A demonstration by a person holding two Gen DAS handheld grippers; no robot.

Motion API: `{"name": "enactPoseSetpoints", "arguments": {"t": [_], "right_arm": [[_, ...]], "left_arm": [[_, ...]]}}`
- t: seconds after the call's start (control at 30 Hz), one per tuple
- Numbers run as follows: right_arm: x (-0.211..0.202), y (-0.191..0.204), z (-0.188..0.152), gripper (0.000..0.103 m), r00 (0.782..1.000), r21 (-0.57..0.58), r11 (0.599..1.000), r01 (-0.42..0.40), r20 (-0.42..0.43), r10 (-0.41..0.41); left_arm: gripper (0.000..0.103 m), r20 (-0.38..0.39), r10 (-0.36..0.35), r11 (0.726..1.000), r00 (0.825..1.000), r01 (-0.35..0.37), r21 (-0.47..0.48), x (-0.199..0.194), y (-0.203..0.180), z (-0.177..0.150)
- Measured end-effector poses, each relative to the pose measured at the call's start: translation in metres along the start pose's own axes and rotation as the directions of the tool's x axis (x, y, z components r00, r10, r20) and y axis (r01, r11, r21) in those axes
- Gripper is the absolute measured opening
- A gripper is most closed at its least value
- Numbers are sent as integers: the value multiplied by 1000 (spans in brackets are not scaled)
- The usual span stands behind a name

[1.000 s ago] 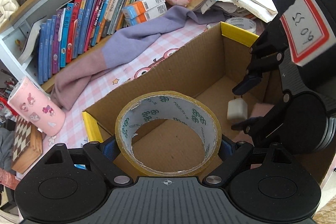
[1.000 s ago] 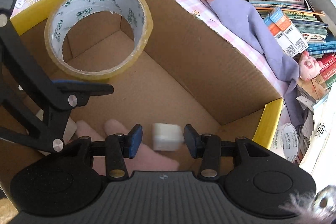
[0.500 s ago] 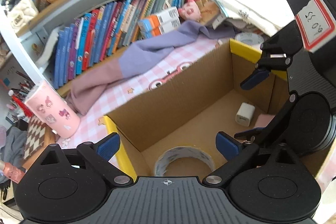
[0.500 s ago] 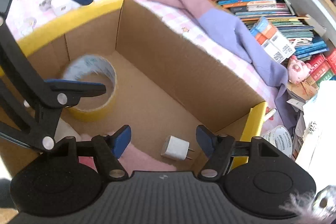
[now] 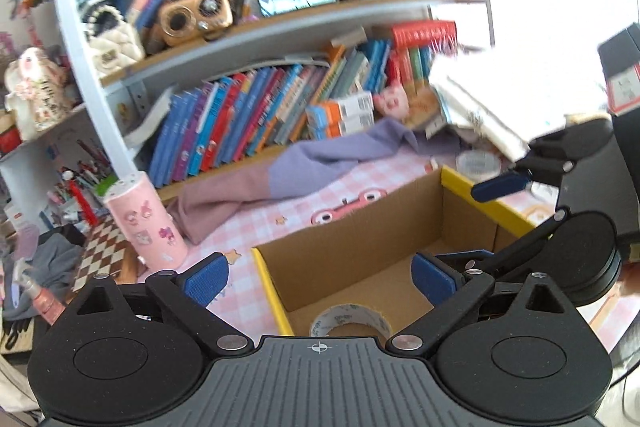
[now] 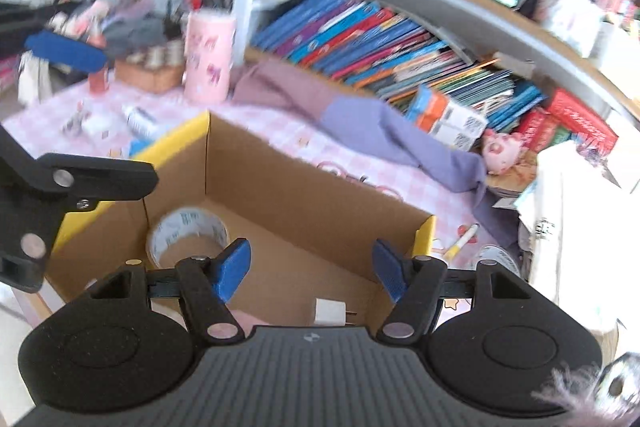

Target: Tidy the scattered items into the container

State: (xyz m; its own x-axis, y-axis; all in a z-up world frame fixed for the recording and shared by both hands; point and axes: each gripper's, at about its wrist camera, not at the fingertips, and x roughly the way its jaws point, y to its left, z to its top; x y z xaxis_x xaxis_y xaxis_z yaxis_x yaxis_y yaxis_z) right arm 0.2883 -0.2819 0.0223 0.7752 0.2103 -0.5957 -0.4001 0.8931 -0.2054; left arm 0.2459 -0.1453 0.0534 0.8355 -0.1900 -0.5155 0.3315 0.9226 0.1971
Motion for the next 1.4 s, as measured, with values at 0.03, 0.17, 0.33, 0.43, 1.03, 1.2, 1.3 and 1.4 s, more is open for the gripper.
{"name": "enactPoseSetpoints", "arguments": {"t": [0.03,0.17,0.33,0.43,1.03,1.2,1.3,1.4], "right_arm": [[-7,2,0,66,1000,18,1000,13,20,-13],[-34,7,-1,67,992,122,990,77,85,-88],[-65,16,-5,68,968,254,952,173,133,-212],[-82,25,-9,70,952,313,925,214,144,-269],[-125,110,-48,71,902,504,780,370,7,-431],[-127,138,-52,71,904,505,775,379,-23,-427],[-130,155,-53,71,904,499,778,381,-24,-428],[-132,169,-53,71,904,495,780,383,-27,-427]], "left_arm": [[100,8,1,1000,1000,-1,-15,-6,2,-1],[100,26,3,998,1000,-1,-66,-25,11,-7],[100,42,-16,992,999,22,-127,-44,22,-18],[100,54,-10,988,999,19,-153,-54,29,-27],[100,29,27,965,999,-19,-261,-102,85,-97],[100,26,13,964,1000,-6,-267,-112,95,-110],[100,31,9,964,999,0,-267,-119,99,-116],[100,20,-2,964,1000,7,-267,-123,104,-123]]}}
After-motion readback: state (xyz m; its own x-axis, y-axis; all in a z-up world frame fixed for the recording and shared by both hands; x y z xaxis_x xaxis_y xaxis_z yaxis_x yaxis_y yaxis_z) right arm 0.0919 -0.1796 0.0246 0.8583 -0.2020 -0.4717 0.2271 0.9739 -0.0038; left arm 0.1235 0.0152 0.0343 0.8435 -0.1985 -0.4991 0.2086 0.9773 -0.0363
